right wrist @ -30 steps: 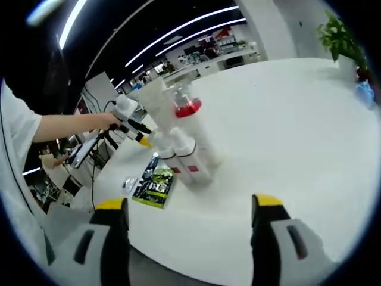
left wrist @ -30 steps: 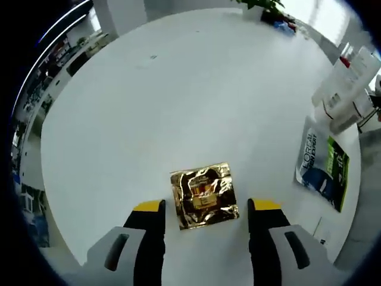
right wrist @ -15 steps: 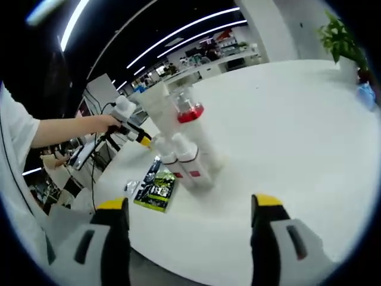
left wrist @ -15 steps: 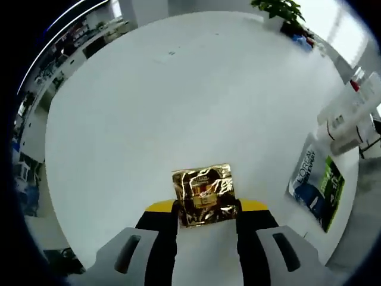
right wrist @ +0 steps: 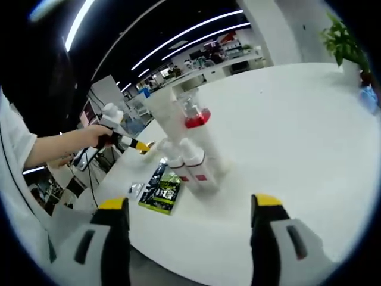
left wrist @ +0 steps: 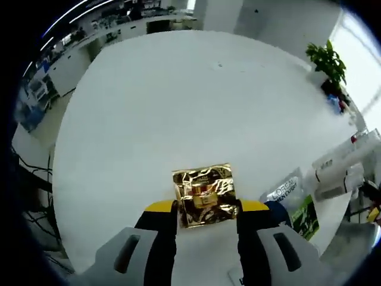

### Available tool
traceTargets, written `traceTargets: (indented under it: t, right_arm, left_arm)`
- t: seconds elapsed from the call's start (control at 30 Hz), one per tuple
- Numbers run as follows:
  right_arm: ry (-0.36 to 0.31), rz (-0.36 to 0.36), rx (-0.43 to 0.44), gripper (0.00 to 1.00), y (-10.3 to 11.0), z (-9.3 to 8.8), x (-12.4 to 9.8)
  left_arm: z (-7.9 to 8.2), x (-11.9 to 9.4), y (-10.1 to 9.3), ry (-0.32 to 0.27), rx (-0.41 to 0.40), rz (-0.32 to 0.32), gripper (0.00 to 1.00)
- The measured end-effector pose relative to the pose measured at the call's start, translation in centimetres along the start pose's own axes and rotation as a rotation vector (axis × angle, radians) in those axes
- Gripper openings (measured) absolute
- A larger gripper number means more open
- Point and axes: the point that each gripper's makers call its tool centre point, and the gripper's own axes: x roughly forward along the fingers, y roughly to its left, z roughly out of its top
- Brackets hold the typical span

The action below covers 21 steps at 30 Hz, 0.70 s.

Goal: Arrange the skincare products in the storage area until every visible bottle or jar stands upright without overlapping.

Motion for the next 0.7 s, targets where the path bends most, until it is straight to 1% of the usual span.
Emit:
traceTargets:
  t: [0.1,0.13,0.17,0.27,0.3,0.43,0.5,0.57,0.63,0.7]
  right_arm:
    - [0.000,0.003,-0.004,0.84,0.1,0.0,0.0]
    - [0.000,0.003,-0.006,0.84,0.1,0.0,-0.1]
    - [-0.002,0.003,-0.007,0.84,0.1,0.1,-0.1]
    - [-0.006,0.001,-0.005,0.84,0.1,0.2,-0.2]
    - [-0.007,0.000,-0.006,0.84,0.1,0.2,-0.2]
    - [-0.006,0.002,-0.009,0.84,0.2,0.2,-0.2]
    - [-0.006,0.000,-0.010,0.84,0.2,0.2,-0.3]
    - [-0.007,-0.002,-0.008,0.84,0.2,0.2,-0.3]
    - [-0.005,-0.004,-0.009,0.84,0.2,0.2,-0.4]
    - [-0.004,-0.006,-0.007,0.84,0.1,0.2,-0.4]
  left_arm:
    - [-1.2,-0.3,-0.3,-0.025,-0.047,0.017,0.37]
    - [-1.3,-0.4,-0.3,-0.047,-0.052,0.028,0.37]
    - [-1.4,-0.6,-0.4,-0.080,-0.077,0.042,0.37]
    - [-2.2,-0.9,-0.8,-0.110,-0.129,0.061,0.37]
    - [-2.8,-1.0,-1.0,-0.110,-0.134,0.070,0.37]
    - [-4.2,-0.7,-1.7,-0.109,-0.133,0.091,0.37]
    - [-4.4,-0.7,-2.1,-0.113,-0.128,0.098,0.37]
    - [-4.7,-0.7,-2.6,-0.112,-0.104,0.104,0.37]
    - [-4.7,-0.6,-2.4,-0.108,-0.085,0.113,0.37]
    - [-5.0,-0.7,-2.6,-0.109,-0.087,0.115,0.37]
